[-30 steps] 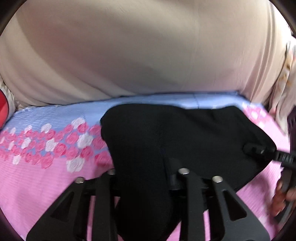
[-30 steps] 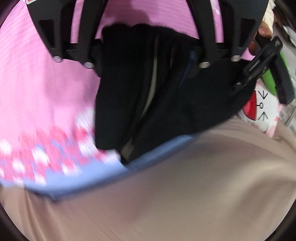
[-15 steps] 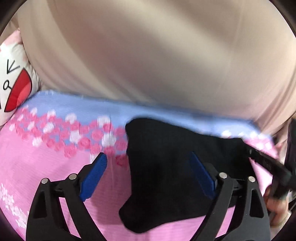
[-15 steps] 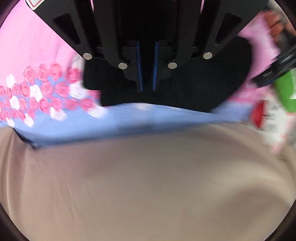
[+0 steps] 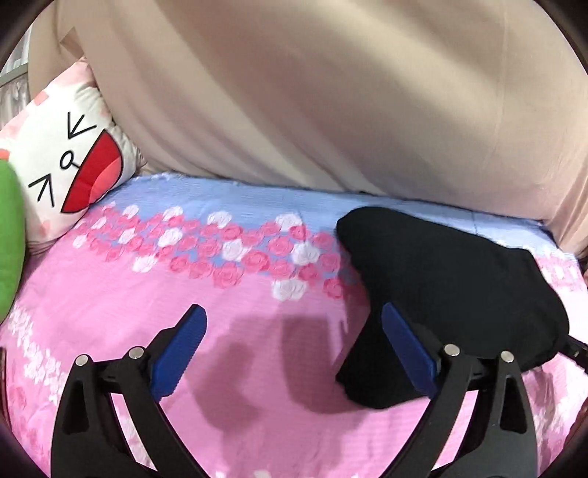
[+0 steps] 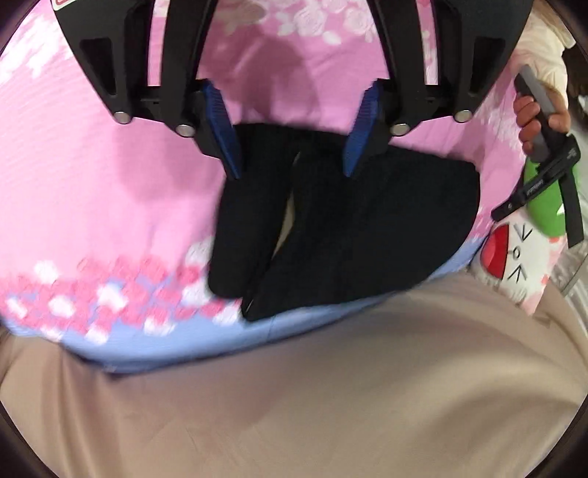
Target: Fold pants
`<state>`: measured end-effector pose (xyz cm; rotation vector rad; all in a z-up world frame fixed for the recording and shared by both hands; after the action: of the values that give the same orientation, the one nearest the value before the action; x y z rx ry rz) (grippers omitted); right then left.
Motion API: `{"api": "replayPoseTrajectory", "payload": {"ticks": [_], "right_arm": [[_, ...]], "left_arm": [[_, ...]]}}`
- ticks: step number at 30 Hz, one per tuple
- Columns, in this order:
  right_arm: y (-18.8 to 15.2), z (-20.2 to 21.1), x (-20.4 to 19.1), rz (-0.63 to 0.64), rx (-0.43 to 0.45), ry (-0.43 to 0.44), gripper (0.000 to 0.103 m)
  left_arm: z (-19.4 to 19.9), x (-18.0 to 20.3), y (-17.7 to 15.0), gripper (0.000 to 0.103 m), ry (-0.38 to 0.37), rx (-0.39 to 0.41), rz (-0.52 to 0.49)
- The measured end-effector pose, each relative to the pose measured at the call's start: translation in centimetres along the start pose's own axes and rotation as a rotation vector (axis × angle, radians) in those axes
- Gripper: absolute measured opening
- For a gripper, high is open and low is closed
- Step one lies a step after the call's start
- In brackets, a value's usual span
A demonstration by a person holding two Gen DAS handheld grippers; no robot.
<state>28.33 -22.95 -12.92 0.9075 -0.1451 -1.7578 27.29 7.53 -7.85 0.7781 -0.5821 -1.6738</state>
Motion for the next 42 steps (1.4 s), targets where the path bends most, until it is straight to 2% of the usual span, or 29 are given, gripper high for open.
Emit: {"api": "replayPoseTrajectory", "payload": {"ticks": [1, 3, 4, 6, 7, 8, 9, 10, 12, 14, 17, 20, 21, 23, 24, 26, 27, 29, 30, 31, 32, 33, 35, 37, 38, 40, 41, 42], "right_arm": [[-0.1, -0.6, -0.4, 0.022, 0.0, -0.011, 0.038], [0.4, -1.2, -1.0, 0.065, 0.006, -0.047, 0.03], [0.9, -1.2, -1.0, 0.07, 0.016, -0.043, 0.028], [2.1, -1.4, 0.6, 0.032, 0.034, -0.057, 0.025], [2.2, -1.6, 1.0, -0.003, 0.029, -0.038, 0.025], [2.0, -1.3, 1.0, -0.033, 0.023, -0.013, 0.025], [1.7, -0.6, 0.6, -0.036, 0.025, -0.013, 0.026], [1.6, 0.4, 0.1, -0.028, 0.053, -0.036, 0.027], [1.3, 2.6, -2.0, 0.013, 0.115, -0.044, 0.034], [0.4, 3.6, -6.3, 0.077, 0.114, 0.045, 0.034], [-1.0, 2.0, -12.9, 0.177, 0.062, 0.138, 0.034], [-1.5, -2.3, -19.4, 0.268, -0.003, 0.183, 0.03], [-1.5, -5.4, -21.0, 0.273, -0.053, 0.181, 0.026], [-2.5, -11.3, -22.3, 0.288, -0.15, 0.116, 0.025], [-2.8, -15.6, -22.1, 0.276, -0.196, 0.062, 0.018], [-2.0, -17.4, -23.7, 0.298, -0.159, 0.068, 0.015], [-1.9, -17.2, -24.1, 0.284, -0.168, 0.052, 0.016], [-1.8, -16.0, -24.8, 0.248, -0.179, 0.096, 0.017], [-1.8, -15.3, -24.9, 0.256, -0.156, 0.115, 0.016], [-2.2, -15.6, -24.3, 0.266, -0.144, 0.085, 0.016], [-2.8, -16.6, -23.6, 0.284, -0.169, 0.052, 0.012], [-2.9, -16.7, -22.9, 0.286, -0.174, 0.062, 0.009], [-2.1, -14.4, -22.2, 0.236, -0.165, 0.095, 0.009], [-0.4, -10.1, -19.9, 0.188, -0.054, 0.096, 0.016], [0.2, -8.2, -17.7, 0.182, -0.01, 0.055, 0.016], [0.6, -6.4, -13.6, 0.153, 0.024, -0.03, 0.017], [0.6, -6.2, -10.2, 0.116, 0.027, -0.101, 0.017], [0.7, -6.5, -7.7, 0.087, 0.019, -0.148, 0.007]], "left_arm": [[0.0, 0.4, -0.4, 0.094, -0.006, -0.015, -0.005], [-0.4, 0.5, -0.6, 0.094, 0.002, -0.02, -0.02], [-0.8, 0.5, -0.9, 0.094, 0.037, -0.032, -0.041], [-3.2, -0.4, -2.7, 0.094, 0.209, -0.115, -0.126], [-4.3, -1.2, -3.8, 0.094, 0.272, -0.159, -0.146], [-5.5, -2.1, -5.3, 0.094, 0.287, -0.215, -0.137], [-6.0, -2.8, -6.5, 0.093, 0.273, -0.255, -0.105], [-5.8, -3.2, -6.8, 0.093, 0.23, -0.243, -0.061], [-4.1, -4.4, -6.8, 0.092, 0.212, -0.221, -0.008], [-1.8, -5.5, -5.8, 0.092, 0.268, -0.146, -0.007], [0.3, -6.4, -5.1, 0.094, 0.316, -0.085, 0.014], [0.4, -6.7, -5.4, 0.095, 0.314, -0.082, 0.036], [0.2, -6.8, -5.6, 0.095, 0.317, -0.087, 0.038], [-0.1, -7.1, -5.7, 0.095, 0.308, -0.09, 0.051], [-0.3, -7.2, -5.8, 0.095, 0.299, -0.091, 0.055], [-0.2, -7.3, -6.2, 0.095, 0.275, -0.093, 0.054], [-0.2, -7.5, -6.4, 0.095, 0.267, -0.095, 0.063], [-0.3, -7.8, -6.9, 0.095, 0.238, -0.097, 0.088], [-0.5, -7.9, -7.0, 0.095, 0.227, -0.103, 0.097], [-0.7, -7.9, -7.1, 0.095, 0.215, -0.105, 0.105], [-0.9, -7.7, -7.1, 0.095, 0.196, -0.111, 0.107], [-0.9, -7.4, -7.1, 0.095, 0.176, -0.113, 0.102], [-0.1, -6.5, -6.5, 0.095, 0.141, -0.079, 0.076], [0.6, -5.9, -5.7, 0.095, 0.125, -0.049, 0.065], [0.9, -5.2, -5.0, 0.095, 0.097, -0.037, 0.058], [0.8, -3.5, -3.7, 0.098, 0.025, -0.024, 0.039], [0.4, -1.8, -2.8, 0.098, -0.022, -0.021, 0.023], [-0.1, -0.8, -2.4, 0.098, -0.039, -0.02, 0.002]]}}
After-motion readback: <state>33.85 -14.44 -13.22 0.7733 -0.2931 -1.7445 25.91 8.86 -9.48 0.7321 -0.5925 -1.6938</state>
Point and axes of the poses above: each gripper's, at about its wrist camera, not at the fingertips, and z roughly against the way its jaws point, x to its right, y to its top, the point moved 10 cm from there along -z, roughly the way its jaws point, and after that the axes turned 14 degrees about -z, right-handed, at the moved point
